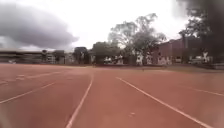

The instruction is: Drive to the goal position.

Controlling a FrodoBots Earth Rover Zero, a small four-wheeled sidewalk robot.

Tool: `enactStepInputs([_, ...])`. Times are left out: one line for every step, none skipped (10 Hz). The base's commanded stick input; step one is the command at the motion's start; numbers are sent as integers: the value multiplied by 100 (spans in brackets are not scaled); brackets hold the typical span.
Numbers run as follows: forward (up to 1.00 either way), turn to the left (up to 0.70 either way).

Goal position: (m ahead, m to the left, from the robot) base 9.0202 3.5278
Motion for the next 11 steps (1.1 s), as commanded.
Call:
enactStepInputs([45,27])
enactStepInputs([45,27])
enactStepInputs([45,27])
enactStepInputs([45,27])
enactStepInputs([45,25])
enactStepInputs([45,17])
enactStepInputs([45,9])
enactStepInputs([45,0])
enactStepInputs([45,0])
enactStepInputs([45,0])
enactStepInputs([45,0])
